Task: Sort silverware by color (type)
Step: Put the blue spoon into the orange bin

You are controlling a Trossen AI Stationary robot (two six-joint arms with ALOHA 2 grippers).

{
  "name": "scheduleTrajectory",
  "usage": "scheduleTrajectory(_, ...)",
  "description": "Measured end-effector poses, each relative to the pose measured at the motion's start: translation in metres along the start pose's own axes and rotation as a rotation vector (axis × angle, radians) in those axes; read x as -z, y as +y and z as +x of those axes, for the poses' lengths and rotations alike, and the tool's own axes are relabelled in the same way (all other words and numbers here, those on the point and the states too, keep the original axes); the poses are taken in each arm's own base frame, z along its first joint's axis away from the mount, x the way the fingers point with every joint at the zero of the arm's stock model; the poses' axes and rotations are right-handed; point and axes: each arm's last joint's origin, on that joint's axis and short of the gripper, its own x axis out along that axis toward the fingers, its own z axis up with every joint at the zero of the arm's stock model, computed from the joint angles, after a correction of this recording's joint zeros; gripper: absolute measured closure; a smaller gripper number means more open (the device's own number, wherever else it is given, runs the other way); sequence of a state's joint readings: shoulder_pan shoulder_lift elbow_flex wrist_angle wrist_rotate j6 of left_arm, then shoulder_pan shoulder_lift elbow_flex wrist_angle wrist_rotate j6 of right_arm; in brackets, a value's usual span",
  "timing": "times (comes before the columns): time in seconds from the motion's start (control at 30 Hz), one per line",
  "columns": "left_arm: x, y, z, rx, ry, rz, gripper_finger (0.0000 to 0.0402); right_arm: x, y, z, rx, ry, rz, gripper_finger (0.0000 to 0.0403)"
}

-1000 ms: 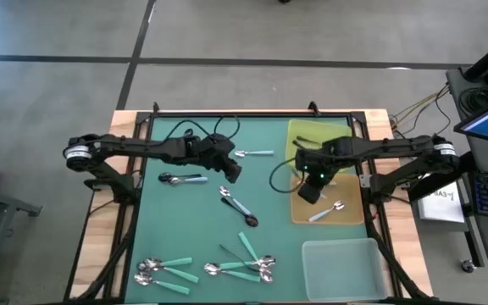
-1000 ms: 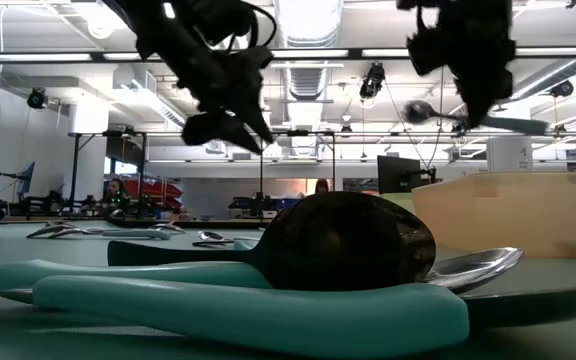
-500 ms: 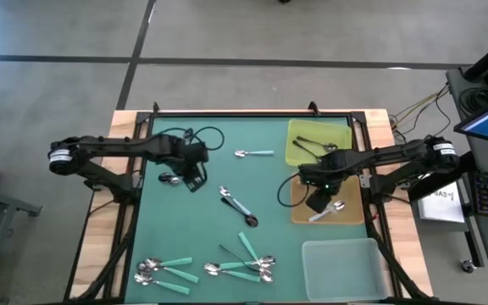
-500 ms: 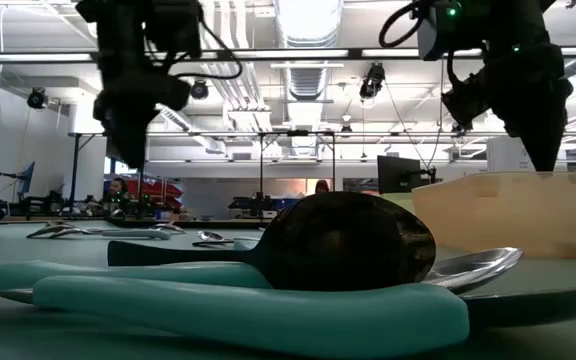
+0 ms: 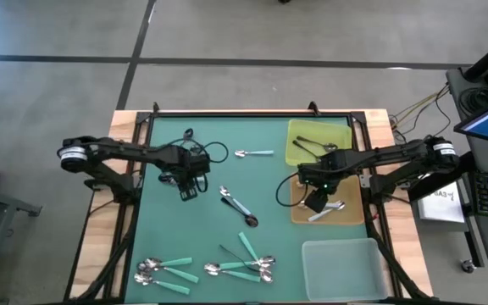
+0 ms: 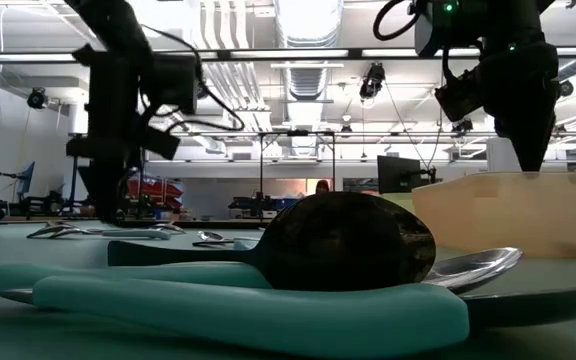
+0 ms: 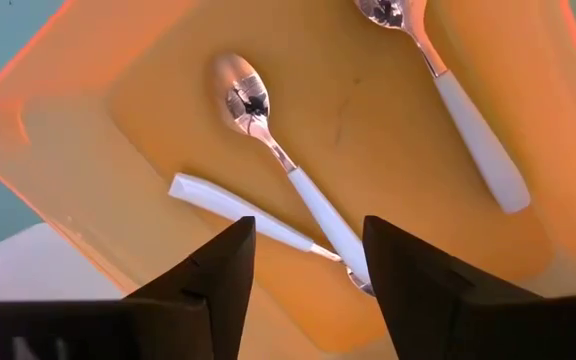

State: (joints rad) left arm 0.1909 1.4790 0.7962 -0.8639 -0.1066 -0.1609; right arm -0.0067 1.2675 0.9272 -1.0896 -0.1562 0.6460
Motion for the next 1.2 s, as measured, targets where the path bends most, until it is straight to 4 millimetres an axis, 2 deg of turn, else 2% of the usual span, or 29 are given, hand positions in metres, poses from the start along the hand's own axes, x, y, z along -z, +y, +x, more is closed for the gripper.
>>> scheduleTrajectory(0.13, 0.0, -0.001, 0.016, -0.002, 0.003, 0.025, 0.0288, 0.0, 0.0, 0.0, -0.001, -0.002, -0.002, 0.0235)
scheduleTrajectory(0.43, -0.005, -0.003, 0.032, -0.021, 0.054, 0.052, 0.0291, -0.001, 0.001, 0.0, -0.007, -0.012, -0.004, 0.0248)
scheduleTrajectory(0.53, -0.006, -0.004, 0.036, 0.014, 0.072, 0.054, 0.0314, -0.001, 0.001, 0.0, -0.01, -0.016, -0.005, 0.0248)
scheduleTrajectory(0.67, -0.006, -0.005, 0.036, 0.038, 0.075, -0.008, 0.0378, -0.002, 0.001, 0.0, -0.013, -0.019, -0.005, 0.025)
scheduleTrajectory(0.73, -0.005, -0.005, 0.034, 0.041, 0.069, -0.064, 0.0387, -0.002, 0.001, 0.0, -0.013, -0.02, -0.004, 0.0252)
scheduleTrajectory(0.93, -0.007, -0.005, 0.015, 0.12, -0.03, -0.177, 0.0392, -0.002, 0.002, 0.0, -0.014, -0.023, -0.011, 0.0253)
scheduleTrajectory(1.07, -0.015, -0.005, -0.017, 0.24, -0.228, -0.232, 0.0393, -0.007, 0.004, 0.0, -0.02, -0.084, -0.037, 0.0253)
scheduleTrajectory(1.2, -0.029, -0.005, -0.05, 0.388, -0.539, -0.331, 0.0394, -0.02, 0.009, -0.003, -0.074, -0.221, -0.047, 0.0252)
